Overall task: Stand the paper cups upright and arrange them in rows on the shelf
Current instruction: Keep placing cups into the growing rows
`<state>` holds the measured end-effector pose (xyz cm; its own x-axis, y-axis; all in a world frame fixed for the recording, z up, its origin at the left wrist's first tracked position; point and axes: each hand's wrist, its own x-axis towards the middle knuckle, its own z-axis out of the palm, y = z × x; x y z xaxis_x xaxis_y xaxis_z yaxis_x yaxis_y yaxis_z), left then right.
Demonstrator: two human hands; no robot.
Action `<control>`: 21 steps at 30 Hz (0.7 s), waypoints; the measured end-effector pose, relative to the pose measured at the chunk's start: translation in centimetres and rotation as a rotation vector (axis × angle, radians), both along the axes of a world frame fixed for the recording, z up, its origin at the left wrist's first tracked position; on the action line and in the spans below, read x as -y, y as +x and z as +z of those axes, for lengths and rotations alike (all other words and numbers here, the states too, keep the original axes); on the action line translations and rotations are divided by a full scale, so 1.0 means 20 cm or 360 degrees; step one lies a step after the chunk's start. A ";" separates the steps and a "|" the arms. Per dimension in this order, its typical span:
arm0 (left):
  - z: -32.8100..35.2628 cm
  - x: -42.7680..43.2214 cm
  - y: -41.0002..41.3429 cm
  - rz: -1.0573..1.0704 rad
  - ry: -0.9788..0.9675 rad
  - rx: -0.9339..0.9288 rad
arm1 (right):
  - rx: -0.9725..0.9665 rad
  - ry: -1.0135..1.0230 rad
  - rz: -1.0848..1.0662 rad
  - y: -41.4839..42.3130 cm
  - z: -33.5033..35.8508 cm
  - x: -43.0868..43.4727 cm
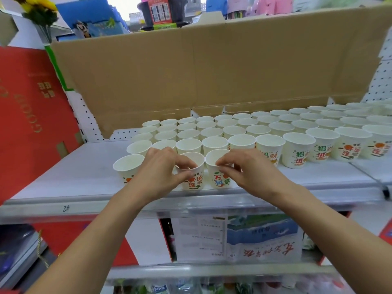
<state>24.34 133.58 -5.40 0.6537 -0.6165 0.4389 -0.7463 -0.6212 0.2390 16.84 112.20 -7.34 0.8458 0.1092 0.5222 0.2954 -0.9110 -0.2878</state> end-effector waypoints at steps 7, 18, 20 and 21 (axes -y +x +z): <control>0.03 0.08 -0.12 0.0015 0.0018 0.0181 | 0.0117 -0.0083 -0.0079 -0.11 -0.01 0.04; 0.07 1.16 -0.55 -0.0779 -0.0276 -0.0337 | 0.0303 0.0185 -0.0598 -0.65 -0.08 0.95; 0.09 1.49 -0.60 -0.0873 -0.0290 -0.0389 | 0.0195 0.0225 -0.0732 -0.73 -0.05 1.22; 0.11 1.66 -0.63 -0.0908 -0.0280 -0.0374 | 0.0142 0.0227 -0.0797 -0.77 -0.02 1.36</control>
<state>11.84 100.33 -3.23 0.3352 -0.8277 0.4501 -0.8633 -0.0786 0.4985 1.49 85.05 -7.84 0.7276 -0.3743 0.5748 -0.1370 -0.9004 -0.4129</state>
